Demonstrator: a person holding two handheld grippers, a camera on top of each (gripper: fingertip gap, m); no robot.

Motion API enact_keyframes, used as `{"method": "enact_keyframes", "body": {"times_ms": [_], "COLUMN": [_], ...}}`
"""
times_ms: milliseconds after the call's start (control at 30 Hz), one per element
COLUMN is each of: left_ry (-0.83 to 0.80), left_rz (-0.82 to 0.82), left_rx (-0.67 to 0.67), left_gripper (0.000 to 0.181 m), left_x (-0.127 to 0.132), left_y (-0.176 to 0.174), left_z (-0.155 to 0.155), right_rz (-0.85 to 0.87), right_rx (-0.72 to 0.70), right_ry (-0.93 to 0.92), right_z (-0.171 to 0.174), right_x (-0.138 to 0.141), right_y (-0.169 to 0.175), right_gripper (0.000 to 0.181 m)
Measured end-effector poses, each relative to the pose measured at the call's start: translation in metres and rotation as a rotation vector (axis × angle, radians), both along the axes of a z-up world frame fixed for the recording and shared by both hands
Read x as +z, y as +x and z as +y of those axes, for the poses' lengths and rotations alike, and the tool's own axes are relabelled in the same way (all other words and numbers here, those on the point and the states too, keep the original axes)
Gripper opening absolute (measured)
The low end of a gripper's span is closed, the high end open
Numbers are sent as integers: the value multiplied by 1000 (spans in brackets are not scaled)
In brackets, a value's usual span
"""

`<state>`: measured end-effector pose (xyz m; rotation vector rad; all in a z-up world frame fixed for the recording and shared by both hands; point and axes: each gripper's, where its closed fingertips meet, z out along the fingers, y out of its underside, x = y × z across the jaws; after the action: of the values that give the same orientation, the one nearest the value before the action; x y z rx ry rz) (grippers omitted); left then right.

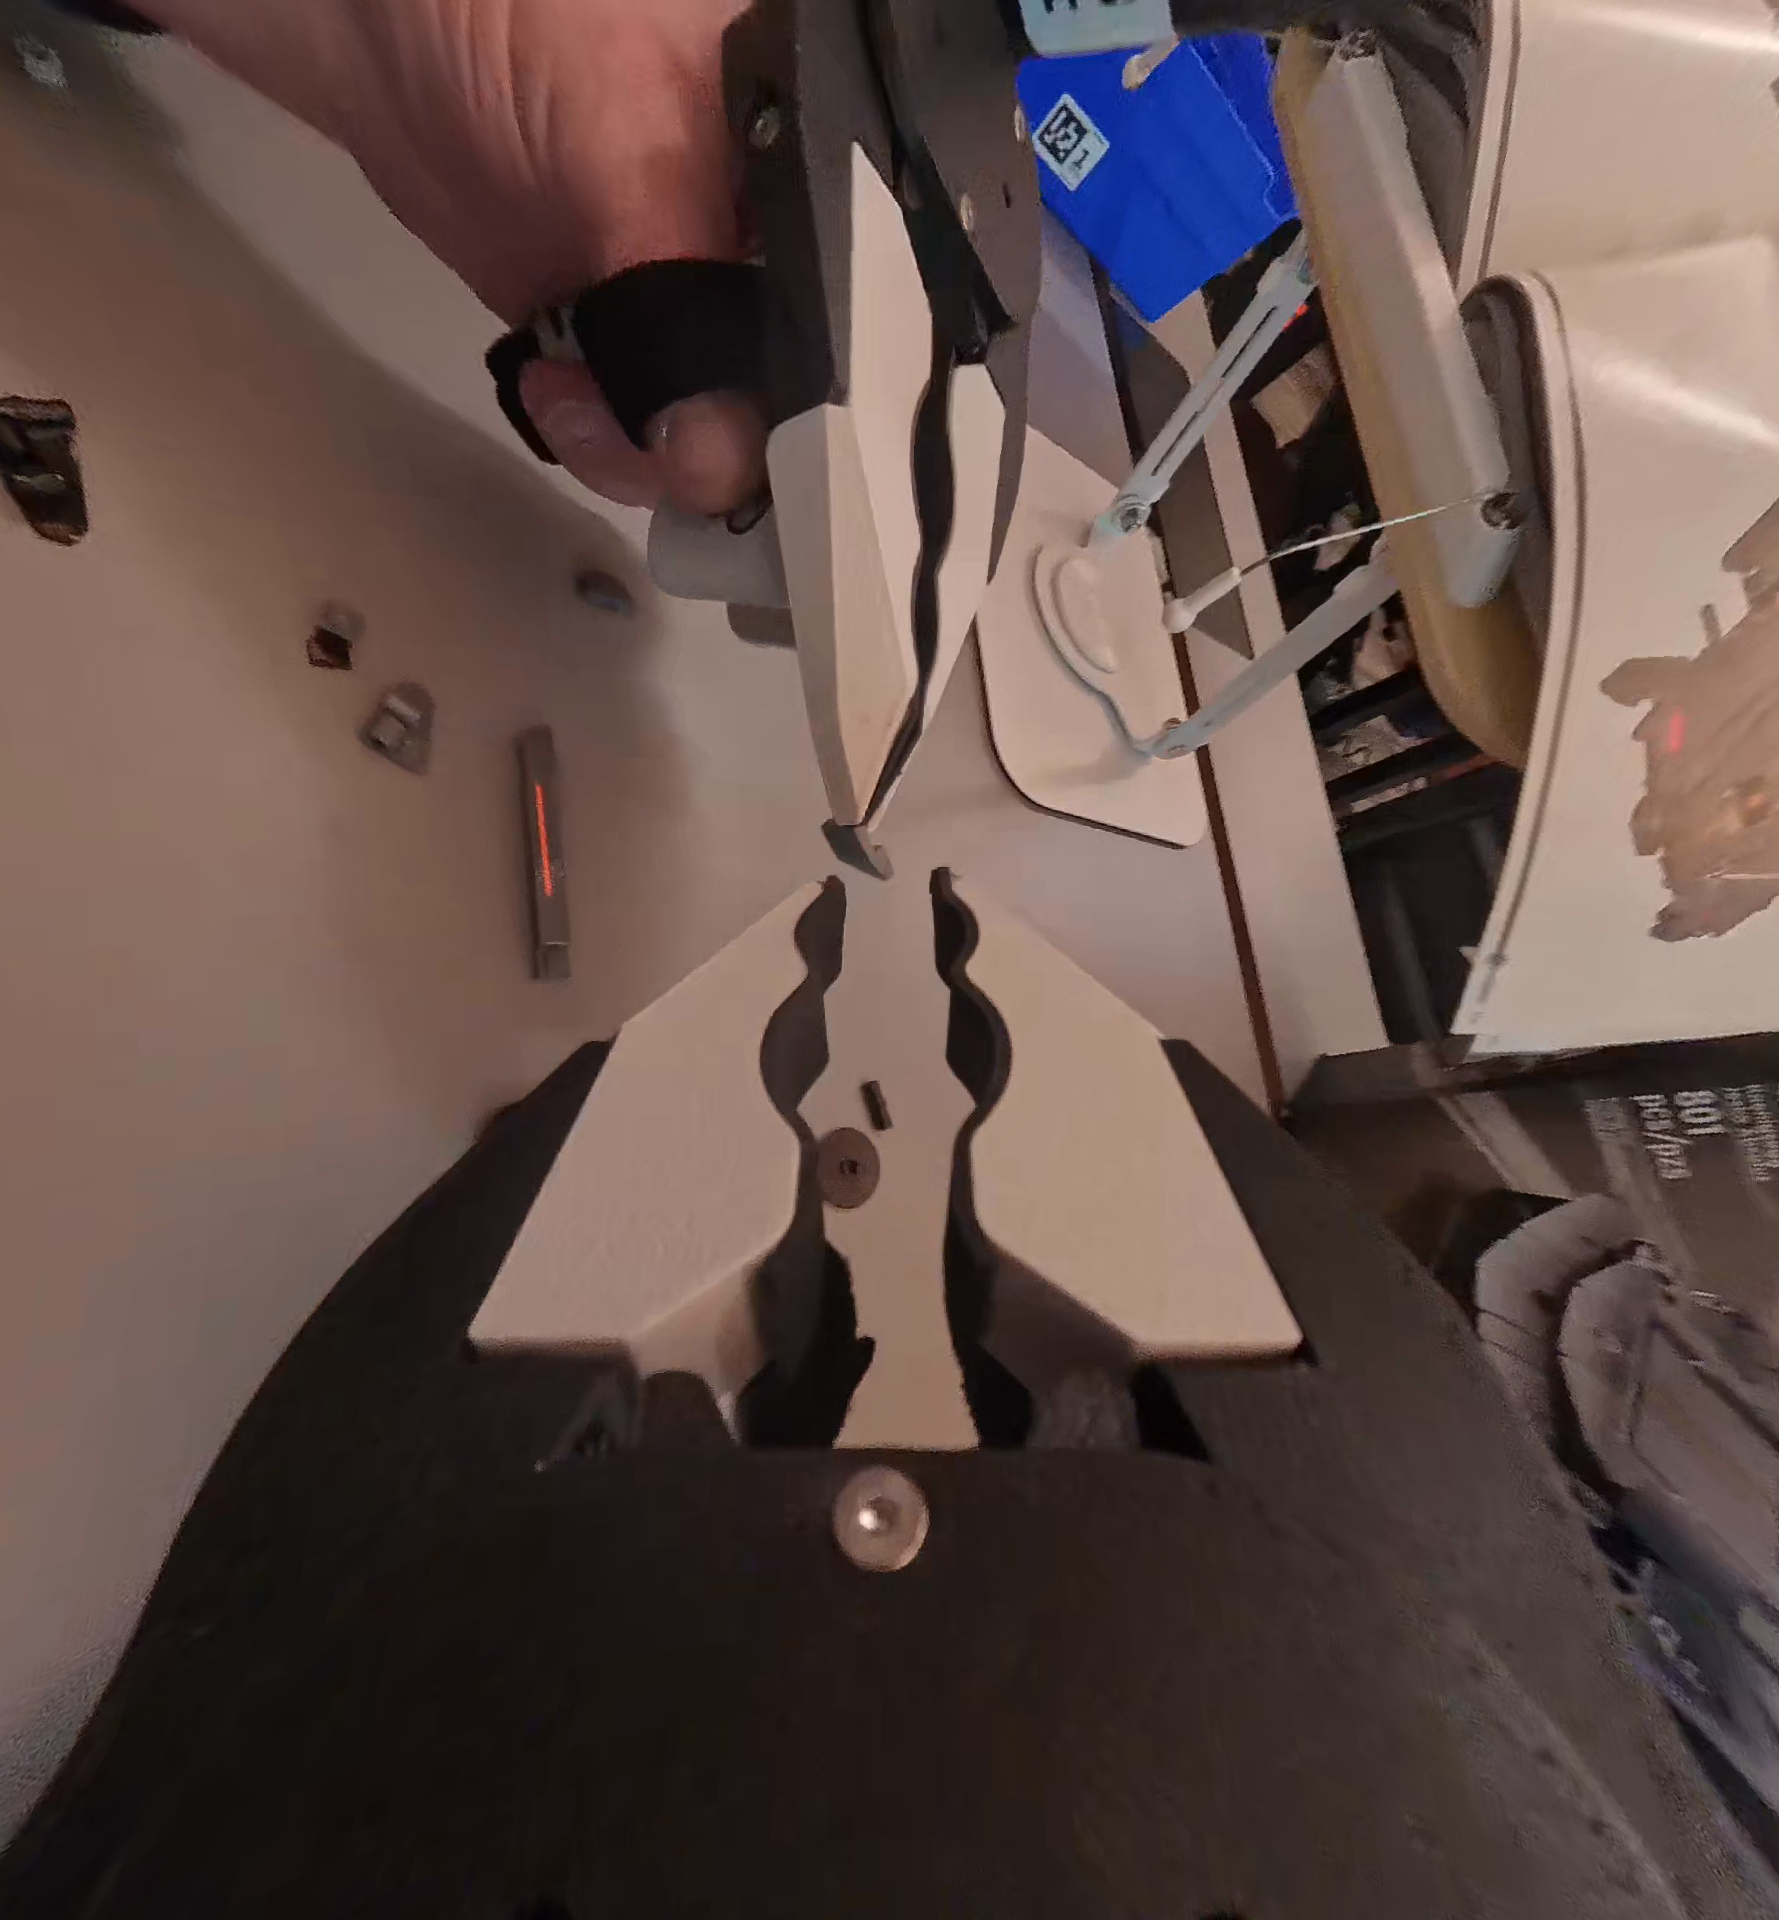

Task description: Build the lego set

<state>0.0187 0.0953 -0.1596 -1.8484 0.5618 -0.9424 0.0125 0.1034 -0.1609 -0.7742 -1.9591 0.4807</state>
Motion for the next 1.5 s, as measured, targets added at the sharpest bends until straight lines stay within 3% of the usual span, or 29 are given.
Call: {"method": "enact_keyframes", "body": {"times_ms": [300, 833, 1100, 1233, 1367, 1500], "left_ry": [-105, -164, -258, -242, -280, -288], "left_rz": [-154, -231, 65, 207, 414, 415], "left_rx": [-23, -54, -12, -58, -81, -106], "left_gripper": [0, 0, 0, 8, 11, 11], "left_x": [0, 0, -43, -53, -83, -87], "left_y": [0, 2, -14, -11, -12, -5], "left_z": [1, -1, -8, -17, -23, -25], "right_rz": [-23, -39, -330, -441, -530, -572], "right_rx": [3, -5, 27, 45, 34, 32], "right_ry": [171, 87, -128, -190, -236, -269], "right_z": [-6, -8, -17, -23, -25, -28], "right_x": [-10, -11, -55, -72, -88, -95], "right_y": [-3, -4, 10, 18, 22, 22], "right_gripper": [12, 7, 6, 6, 6, 5]}}
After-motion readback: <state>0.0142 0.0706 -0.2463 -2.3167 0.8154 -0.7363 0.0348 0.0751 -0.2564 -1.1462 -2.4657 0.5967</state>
